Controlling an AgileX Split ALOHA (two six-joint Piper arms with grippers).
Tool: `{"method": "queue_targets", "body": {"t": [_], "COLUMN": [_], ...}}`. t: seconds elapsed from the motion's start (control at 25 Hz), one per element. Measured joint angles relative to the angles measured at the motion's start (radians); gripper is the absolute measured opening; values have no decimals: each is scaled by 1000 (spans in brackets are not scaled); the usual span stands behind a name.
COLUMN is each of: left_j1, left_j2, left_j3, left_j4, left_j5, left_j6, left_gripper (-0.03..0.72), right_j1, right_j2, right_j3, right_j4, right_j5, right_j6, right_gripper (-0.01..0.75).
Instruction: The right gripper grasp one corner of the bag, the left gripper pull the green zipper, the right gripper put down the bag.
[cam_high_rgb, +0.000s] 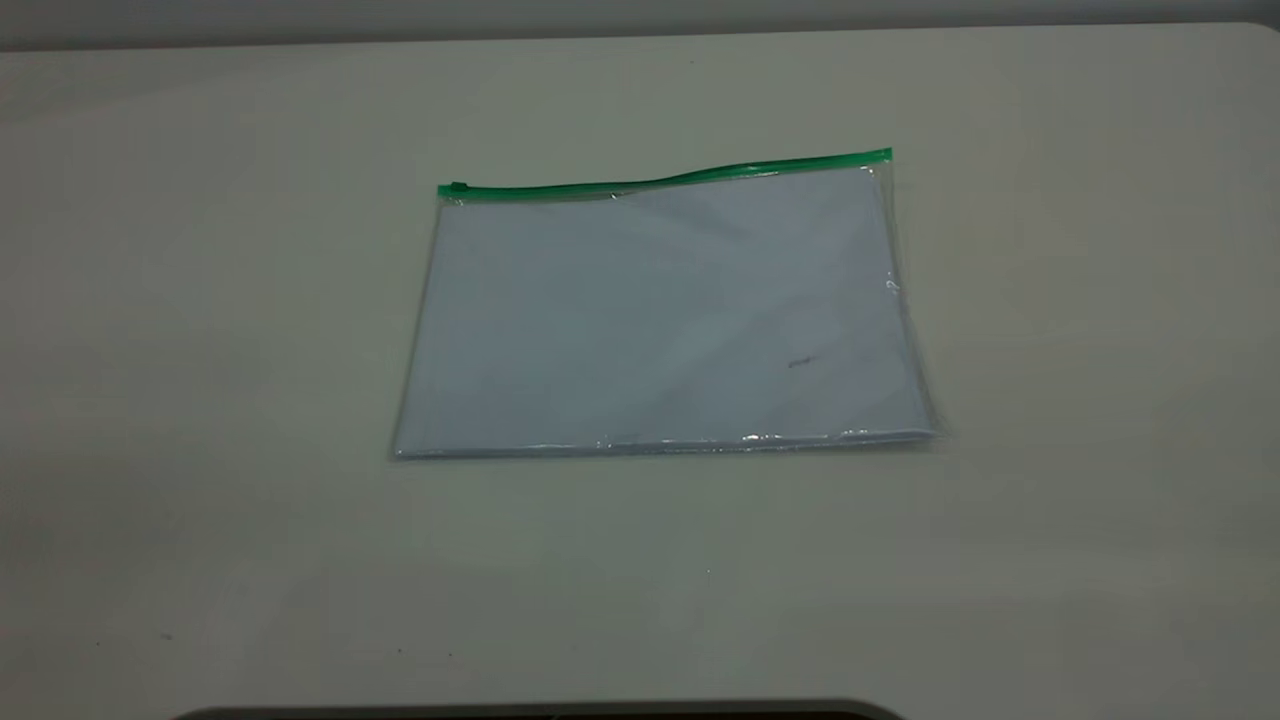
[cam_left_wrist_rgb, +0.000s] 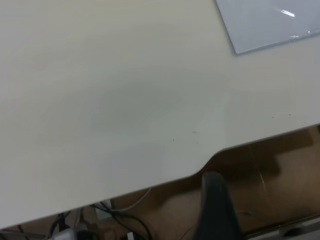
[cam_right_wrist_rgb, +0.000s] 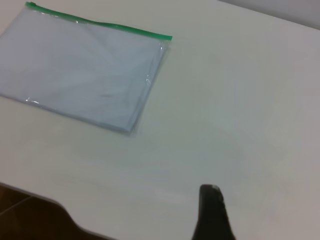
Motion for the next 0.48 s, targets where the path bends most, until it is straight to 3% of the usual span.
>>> {"method": "queue_targets", "body": {"t": [0.48], "left_j1": [0], "left_j2": [0], "left_j3": [0], "left_j4": [0], "left_j5": [0], "left_j6": [-2], "left_gripper": [586], "right_j1": [0], "right_j2": [0], "right_j3": [0], "right_j4": [2], "right_j5": [-4], "right_j6": [24], "right_gripper": [564]}}
